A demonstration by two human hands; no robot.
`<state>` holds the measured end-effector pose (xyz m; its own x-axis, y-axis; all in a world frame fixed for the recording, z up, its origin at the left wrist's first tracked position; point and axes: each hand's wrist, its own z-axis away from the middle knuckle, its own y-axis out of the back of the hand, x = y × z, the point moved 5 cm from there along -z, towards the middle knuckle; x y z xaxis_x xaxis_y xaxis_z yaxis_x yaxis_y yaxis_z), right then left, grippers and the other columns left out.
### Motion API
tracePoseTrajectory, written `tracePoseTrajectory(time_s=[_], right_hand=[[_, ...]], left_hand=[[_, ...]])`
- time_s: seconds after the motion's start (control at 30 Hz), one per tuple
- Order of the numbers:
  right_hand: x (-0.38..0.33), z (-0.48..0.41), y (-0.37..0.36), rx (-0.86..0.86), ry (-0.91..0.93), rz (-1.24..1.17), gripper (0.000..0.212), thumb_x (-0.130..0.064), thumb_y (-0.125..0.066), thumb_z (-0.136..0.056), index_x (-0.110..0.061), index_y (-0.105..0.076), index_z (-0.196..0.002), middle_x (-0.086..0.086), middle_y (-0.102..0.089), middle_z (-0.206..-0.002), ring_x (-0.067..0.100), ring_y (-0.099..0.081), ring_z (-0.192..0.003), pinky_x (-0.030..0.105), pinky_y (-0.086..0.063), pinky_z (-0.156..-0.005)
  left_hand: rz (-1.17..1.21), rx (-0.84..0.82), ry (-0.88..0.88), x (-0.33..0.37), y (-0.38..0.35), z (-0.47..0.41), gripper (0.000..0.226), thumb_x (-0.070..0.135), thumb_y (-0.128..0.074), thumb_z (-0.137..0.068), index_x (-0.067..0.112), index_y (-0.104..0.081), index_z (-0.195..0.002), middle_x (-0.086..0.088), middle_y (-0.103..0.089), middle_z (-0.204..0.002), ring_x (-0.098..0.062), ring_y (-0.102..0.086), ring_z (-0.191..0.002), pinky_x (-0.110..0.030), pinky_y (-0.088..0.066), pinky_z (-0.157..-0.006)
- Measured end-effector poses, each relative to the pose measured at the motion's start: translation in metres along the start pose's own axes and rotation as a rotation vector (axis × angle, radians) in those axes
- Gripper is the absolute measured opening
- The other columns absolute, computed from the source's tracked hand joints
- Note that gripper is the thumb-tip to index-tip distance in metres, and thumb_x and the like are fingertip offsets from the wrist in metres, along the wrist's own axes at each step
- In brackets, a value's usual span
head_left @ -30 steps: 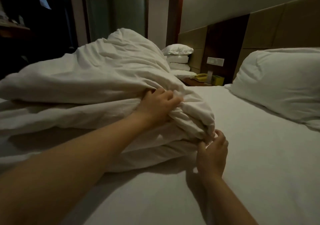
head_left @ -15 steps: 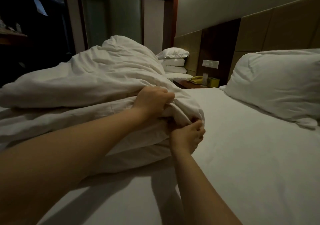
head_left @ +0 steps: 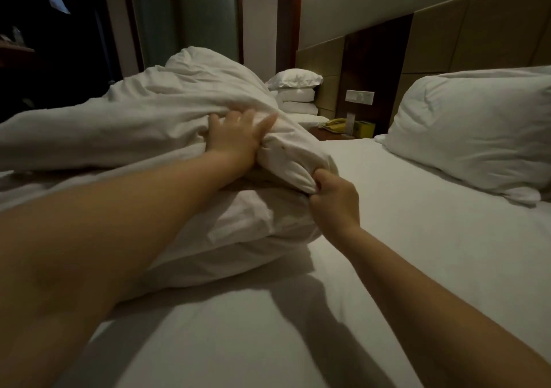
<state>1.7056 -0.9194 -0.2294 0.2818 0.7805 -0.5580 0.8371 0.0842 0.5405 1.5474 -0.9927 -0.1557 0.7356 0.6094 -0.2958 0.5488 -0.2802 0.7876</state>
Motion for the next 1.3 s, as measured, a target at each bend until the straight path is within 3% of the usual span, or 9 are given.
tracePoseTrajectory(time_s=[0.13, 0.27, 0.37, 0.47, 0.57, 0.77, 0.97, 1.1, 1.3], right_hand=[[0.051, 0.04, -0.014, -0.002, -0.206, 0.067, 0.012, -0.003, -0.048, -0.085, -0.013, -0.053, -0.09, 0.019, -0.064, -0.096, 0.039, -0.058, -0.083, 0.031, -0.031, -0.064], [0.074, 0.038, -0.019, -0.015, -0.403, 0.003, 0.031, -0.012, -0.045, -0.091, -0.015, -0.049, -0.121, 0.013, -0.062, -0.116, 0.036, -0.058, -0.1, 0.033, -0.04, -0.074], [0.078, 0.045, -0.02, 0.027, -0.435, -0.065, 0.031, -0.017, -0.049, -0.092, -0.013, -0.048, -0.123, 0.014, -0.062, -0.114, 0.037, -0.058, -0.101, 0.035, -0.042, -0.076], [0.069, 0.069, -0.022, 0.168, -0.339, -0.12, 0.019, -0.022, -0.052, -0.087, -0.014, -0.045, -0.103, 0.013, -0.055, -0.094, 0.036, -0.057, -0.087, 0.032, -0.034, -0.068], [0.033, 0.083, -0.023, 0.304, 0.029, -0.186, 0.025, -0.028, -0.052, -0.077, -0.016, -0.045, -0.098, 0.002, -0.046, -0.086, 0.013, -0.042, -0.076, 0.022, -0.029, -0.069], [-0.031, 0.116, -0.088, -0.074, 0.658, 0.165, 0.021, -0.025, -0.049, -0.084, -0.014, -0.063, -0.074, 0.001, -0.059, -0.071, 0.025, -0.055, -0.065, 0.032, -0.038, -0.062], [-0.054, 0.122, -0.106, -0.089, 0.656, 0.335, 0.019, -0.024, -0.056, -0.082, -0.011, -0.068, -0.089, 0.005, -0.064, -0.087, 0.028, -0.058, -0.077, 0.036, -0.048, -0.066], [-0.059, 0.117, -0.128, -0.348, 0.406, 0.52, 0.039, -0.028, -0.087, -0.057, -0.009, -0.072, -0.088, 0.009, -0.069, -0.078, 0.031, -0.064, -0.065, 0.035, -0.053, -0.062], [-0.083, 0.104, -0.153, -0.41, 0.272, 0.564, 0.043, -0.017, -0.062, -0.088, -0.005, -0.054, -0.128, 0.017, -0.06, -0.119, 0.032, -0.059, -0.107, 0.035, -0.047, -0.088]], left_hand=[[-0.089, 0.094, -0.183, 0.036, -0.013, 0.009, 0.059, 0.044, -0.048, -0.093, 0.032, -0.021, -0.145, -0.007, -0.041, -0.14, -0.03, -0.042, -0.123, -0.045, -0.032, -0.096], [-0.099, 0.066, -0.203, 0.048, -0.019, 0.027, 0.064, 0.046, -0.051, -0.091, 0.026, -0.022, -0.145, -0.01, -0.038, -0.14, -0.031, -0.038, -0.126, -0.045, -0.029, -0.098], [0.024, 0.186, -0.254, 0.041, -0.012, 0.054, 0.065, 0.037, -0.057, -0.089, 0.019, -0.029, -0.145, -0.014, -0.04, -0.142, -0.032, -0.037, -0.131, -0.051, -0.027, -0.105], [0.139, 0.41, -0.365, 0.012, -0.013, 0.118, 0.061, 0.034, -0.052, -0.083, 0.015, -0.036, -0.139, -0.014, -0.044, -0.141, -0.031, -0.038, -0.131, -0.055, -0.031, -0.104], [0.159, 0.461, -0.383, -0.03, -0.037, 0.199, 0.053, 0.031, -0.046, -0.086, 0.014, -0.037, -0.136, -0.011, -0.038, -0.141, -0.028, -0.037, -0.131, -0.052, -0.028, -0.104], [0.141, 0.425, -0.171, -0.11, -0.065, 0.277, 0.043, 0.019, -0.053, -0.083, 0.019, -0.047, -0.126, -0.009, -0.046, -0.127, -0.03, -0.047, -0.117, -0.05, -0.036, -0.097], [0.17, 0.419, -0.333, -0.122, -0.068, 0.288, 0.031, 0.022, -0.06, -0.082, 0.023, -0.059, -0.114, -0.011, -0.048, -0.126, -0.029, -0.049, -0.113, -0.047, -0.038, -0.095], [0.096, 0.415, -0.327, -0.1, -0.075, 0.262, 0.03, 0.03, -0.052, -0.091, 0.031, -0.058, -0.121, -0.012, -0.052, -0.136, -0.03, -0.047, -0.118, -0.051, -0.033, -0.1], [-0.076, 0.108, -0.244, -0.094, -0.089, 0.209, 0.076, 0.048, -0.069, -0.071, 0.035, -0.041, -0.141, -0.008, -0.022, -0.154, -0.038, -0.017, -0.14, -0.053, -0.003, -0.113]])
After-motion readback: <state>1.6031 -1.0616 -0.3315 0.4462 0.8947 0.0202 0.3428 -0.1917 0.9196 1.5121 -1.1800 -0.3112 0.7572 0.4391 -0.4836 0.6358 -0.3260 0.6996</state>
